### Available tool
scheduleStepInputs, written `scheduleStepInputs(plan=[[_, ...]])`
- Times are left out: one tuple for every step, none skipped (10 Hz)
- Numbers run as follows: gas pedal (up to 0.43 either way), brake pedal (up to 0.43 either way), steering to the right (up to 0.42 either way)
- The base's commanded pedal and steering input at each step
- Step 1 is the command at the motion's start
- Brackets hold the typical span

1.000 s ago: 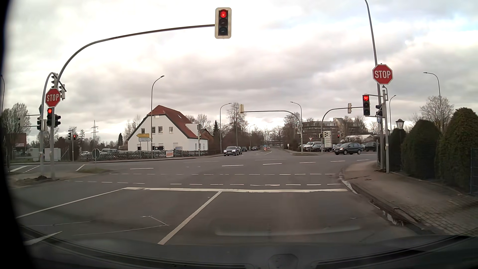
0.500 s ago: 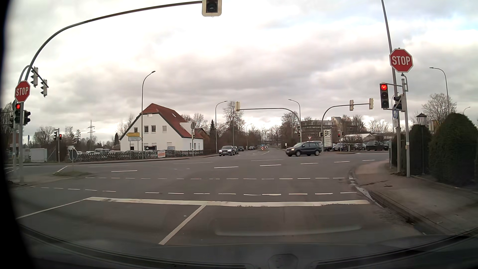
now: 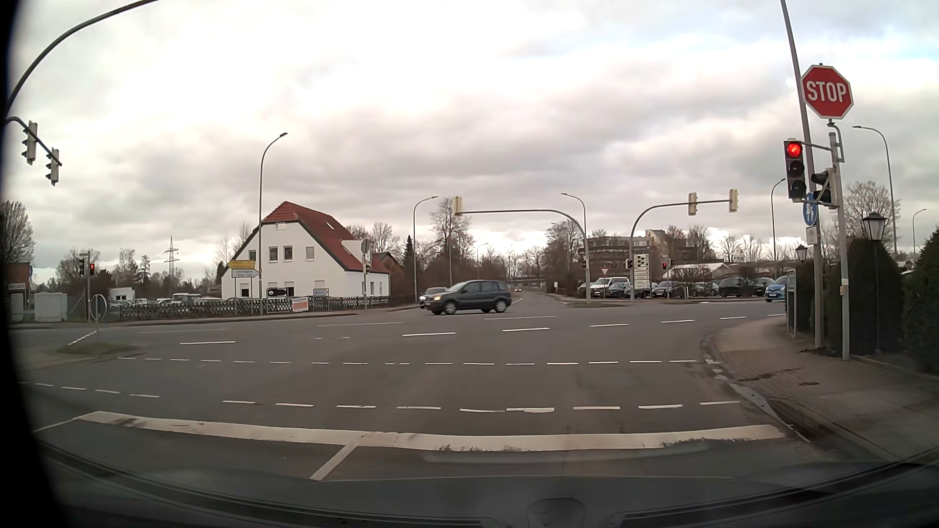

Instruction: Follow the waypoints while adhering to traffic rules and regulations

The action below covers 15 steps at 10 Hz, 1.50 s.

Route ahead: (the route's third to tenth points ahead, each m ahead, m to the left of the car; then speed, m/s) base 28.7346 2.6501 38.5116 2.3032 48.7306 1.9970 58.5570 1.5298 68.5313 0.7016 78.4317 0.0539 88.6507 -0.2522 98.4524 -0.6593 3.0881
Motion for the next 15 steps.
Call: scheduleStepInputs(plan=[[0.0,0.262,0.034],[0.0,0.268,0.033],[0.0,0.268,0.028],[0.0,0.268,0.024],[0.0,0.274,0.021],[0.0,0.28,0.018],[0.0,0.28,0.016],[0.0,0.28,0.014],[0.0,0.274,0.013],[0.0,0.28,0.013],[0.0,0.28,0.013],[0.0,0.287,0.012],[0.0,0.287,0.011],[0.0,0.287,0.008],[0.0,0.287,0.006]])
